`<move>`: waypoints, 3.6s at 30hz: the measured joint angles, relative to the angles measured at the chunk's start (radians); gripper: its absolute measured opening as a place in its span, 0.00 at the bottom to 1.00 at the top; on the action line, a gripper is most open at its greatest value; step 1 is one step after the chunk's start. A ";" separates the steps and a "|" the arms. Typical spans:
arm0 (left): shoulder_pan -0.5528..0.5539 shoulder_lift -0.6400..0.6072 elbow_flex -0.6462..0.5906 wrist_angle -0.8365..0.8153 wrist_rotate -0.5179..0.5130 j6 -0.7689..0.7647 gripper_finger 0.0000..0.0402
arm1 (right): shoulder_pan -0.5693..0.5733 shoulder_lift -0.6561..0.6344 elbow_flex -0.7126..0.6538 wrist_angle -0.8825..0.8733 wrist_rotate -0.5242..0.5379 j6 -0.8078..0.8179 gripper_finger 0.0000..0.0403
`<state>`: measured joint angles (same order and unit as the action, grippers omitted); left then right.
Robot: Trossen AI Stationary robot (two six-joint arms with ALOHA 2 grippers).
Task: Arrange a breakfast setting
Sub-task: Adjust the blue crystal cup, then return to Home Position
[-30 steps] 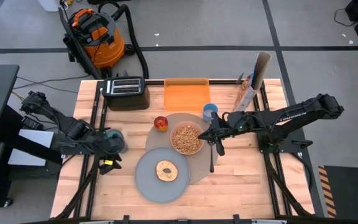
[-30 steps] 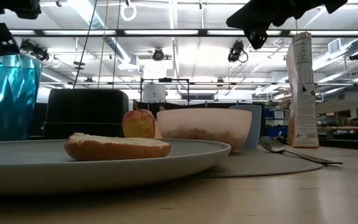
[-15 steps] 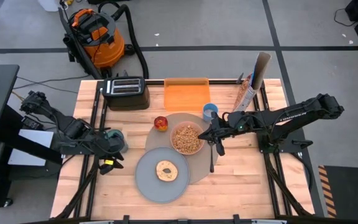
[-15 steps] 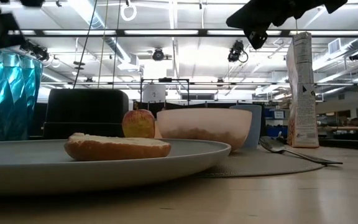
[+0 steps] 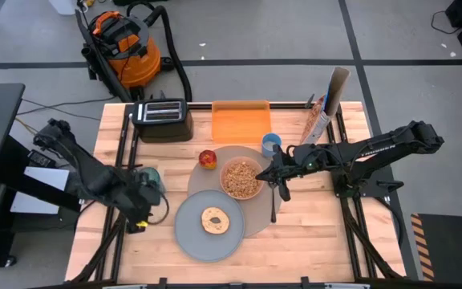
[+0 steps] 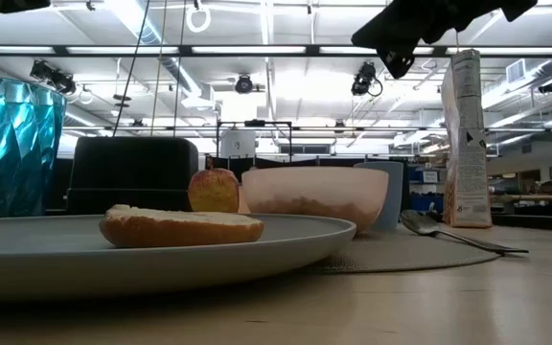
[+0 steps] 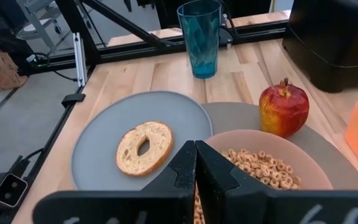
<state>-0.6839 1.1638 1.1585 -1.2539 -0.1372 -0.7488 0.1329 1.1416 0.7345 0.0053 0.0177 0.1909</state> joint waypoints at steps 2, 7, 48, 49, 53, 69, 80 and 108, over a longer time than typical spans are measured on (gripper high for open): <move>-0.006 0.031 -0.016 0.009 0.000 0.002 0.52 | 0.000 0.000 0.000 -0.005 0.000 -0.004 0.03; 0.001 0.048 -0.094 -0.044 -0.003 -0.057 0.52 | -0.007 0.000 0.000 -0.007 0.008 -0.024 0.03; 0.234 0.044 -0.194 -0.065 -0.209 0.013 0.52 | -0.013 0.000 0.000 0.001 -0.011 -0.026 0.03; 0.237 0.040 -0.194 -0.067 -0.218 0.015 0.52 | -0.013 0.000 0.000 0.001 -0.011 -0.026 0.03; 0.254 0.034 -0.194 -0.086 -0.251 0.028 0.52 | -0.013 0.000 0.000 0.001 -0.011 -0.026 0.03; 0.316 0.033 -0.194 -0.043 -0.332 0.076 0.52 | -0.012 0.000 0.000 0.023 -0.011 -0.025 0.03; 0.314 0.033 -0.194 0.066 -0.310 0.081 0.52 | -0.011 0.000 0.000 0.023 -0.015 -0.026 0.03; 0.227 -0.414 -0.522 1.201 -0.072 0.524 0.52 | -0.008 -0.052 0.001 0.361 0.074 -0.173 0.03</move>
<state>-0.4571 0.7500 0.6368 -0.0532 -0.2092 -0.2247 0.1251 1.0898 0.7352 0.3665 0.0922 0.0178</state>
